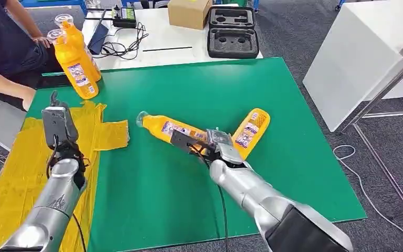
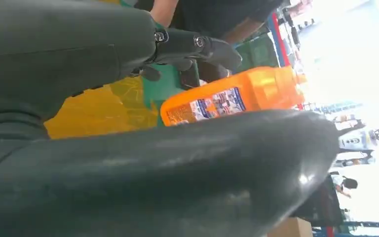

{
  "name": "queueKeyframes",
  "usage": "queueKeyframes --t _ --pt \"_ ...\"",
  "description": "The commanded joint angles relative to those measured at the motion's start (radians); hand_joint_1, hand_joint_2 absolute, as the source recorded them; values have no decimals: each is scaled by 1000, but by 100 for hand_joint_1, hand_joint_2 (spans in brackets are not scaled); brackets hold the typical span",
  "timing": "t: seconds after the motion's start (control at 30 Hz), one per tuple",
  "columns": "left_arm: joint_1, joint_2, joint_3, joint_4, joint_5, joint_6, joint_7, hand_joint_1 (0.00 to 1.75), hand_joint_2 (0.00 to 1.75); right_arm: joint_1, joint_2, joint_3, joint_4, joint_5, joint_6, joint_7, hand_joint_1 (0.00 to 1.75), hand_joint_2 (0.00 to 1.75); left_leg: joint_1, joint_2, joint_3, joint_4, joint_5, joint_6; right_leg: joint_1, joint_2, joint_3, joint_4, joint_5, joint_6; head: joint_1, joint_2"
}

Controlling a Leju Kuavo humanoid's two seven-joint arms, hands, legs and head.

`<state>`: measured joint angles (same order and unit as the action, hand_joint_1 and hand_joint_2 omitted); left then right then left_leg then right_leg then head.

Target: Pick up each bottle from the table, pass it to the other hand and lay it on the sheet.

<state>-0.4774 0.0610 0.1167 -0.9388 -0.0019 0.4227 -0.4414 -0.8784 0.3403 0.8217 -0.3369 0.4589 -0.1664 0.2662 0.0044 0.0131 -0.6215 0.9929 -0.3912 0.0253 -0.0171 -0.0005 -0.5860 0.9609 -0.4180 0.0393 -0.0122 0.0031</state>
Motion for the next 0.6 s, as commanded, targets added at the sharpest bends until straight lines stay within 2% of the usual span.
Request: queueKeyframes --t 0.03,0.23,0.33,0.47,0.5,0.6 --pt "-4 -1 55 2 1 -11 4 0 0 -122 -33 -139 -88 -17 -20 -45 175 175 1 -1 0 4 -3 -1 1 0 1 4 -3 -2 0 0" --pt "71 -6 58 -90 37 -51 15 0 0 -59 -59 -244 -260 14 -31 -129 175 175 0 -1 1 0 -1 -1 0 -1 1 0 -1 -1 0 0" --pt "89 -7 57 -111 47 -58 19 0 0 -48 -58 -249 -275 23 -32 -125 175 175 1 -1 4 1 -3 -1 1 0 4 1 -3 -2 0 0" --pt "128 -20 59 -169 202 -217 61 0 0 -24 -44 -259 -319 3 -33 -192 175 175 1 -3 1 1 -1 -1 1 -2 2 0 -2 -2 0 0" --pt "141 -22 57 -187 250 -269 69 0 175 -19 -41 -253 -331 -1 -32 -201 175 175 1 -3 3 1 -2 -1 1 -2 3 1 -3 -2 0 0" --pt "170 -28 28 -233 419 -434 160 0 175 -5 -19 -205 -384 13 -30 -207 175 175 1 0 2 1 -3 -1 1 0 2 1 -2 -2 0 0"
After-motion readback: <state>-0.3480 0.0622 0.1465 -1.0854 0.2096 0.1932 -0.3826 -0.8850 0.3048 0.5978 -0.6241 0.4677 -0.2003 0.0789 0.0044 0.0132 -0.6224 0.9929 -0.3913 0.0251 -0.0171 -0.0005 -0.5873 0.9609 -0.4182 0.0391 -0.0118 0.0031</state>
